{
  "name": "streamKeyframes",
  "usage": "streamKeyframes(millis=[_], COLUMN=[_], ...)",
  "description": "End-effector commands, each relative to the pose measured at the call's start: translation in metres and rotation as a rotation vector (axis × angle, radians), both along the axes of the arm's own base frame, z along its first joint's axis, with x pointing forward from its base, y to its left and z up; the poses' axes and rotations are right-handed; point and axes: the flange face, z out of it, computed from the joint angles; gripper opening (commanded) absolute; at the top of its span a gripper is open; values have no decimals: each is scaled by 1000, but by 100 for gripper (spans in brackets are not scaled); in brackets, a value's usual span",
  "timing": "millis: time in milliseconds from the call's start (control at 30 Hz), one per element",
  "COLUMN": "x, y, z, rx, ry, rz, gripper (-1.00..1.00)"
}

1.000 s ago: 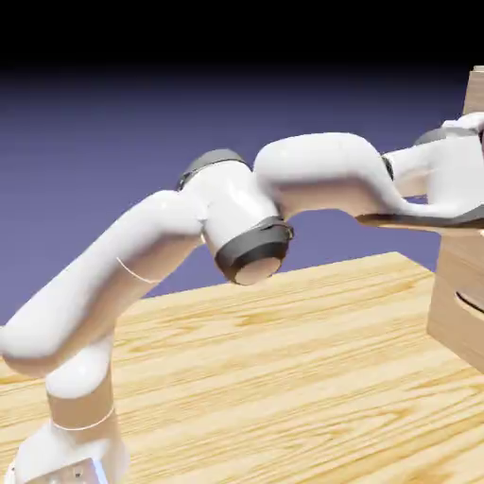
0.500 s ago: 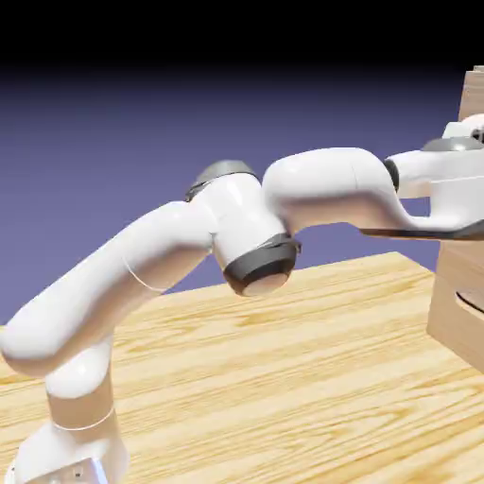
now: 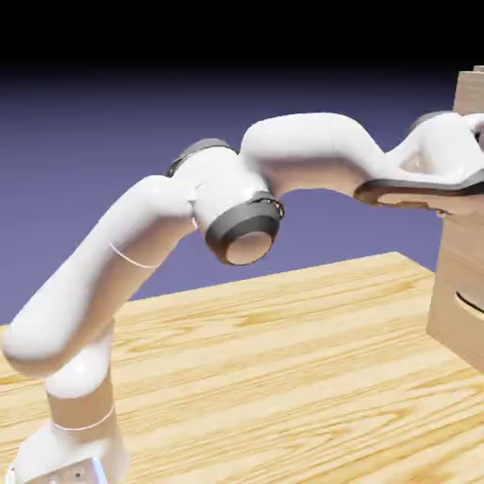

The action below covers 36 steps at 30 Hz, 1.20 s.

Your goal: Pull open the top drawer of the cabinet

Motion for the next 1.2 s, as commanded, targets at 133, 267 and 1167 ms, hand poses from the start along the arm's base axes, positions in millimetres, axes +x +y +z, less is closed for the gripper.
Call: streamKeyframes(millis=[133,267,1167], x=[3,6,-121], y=[23,29,0], z=[-8,-9,4], rx=[-20,-23,1], ry=[-6,-10,0], rz=[29,32,1], gripper=[-100,-100,-100])
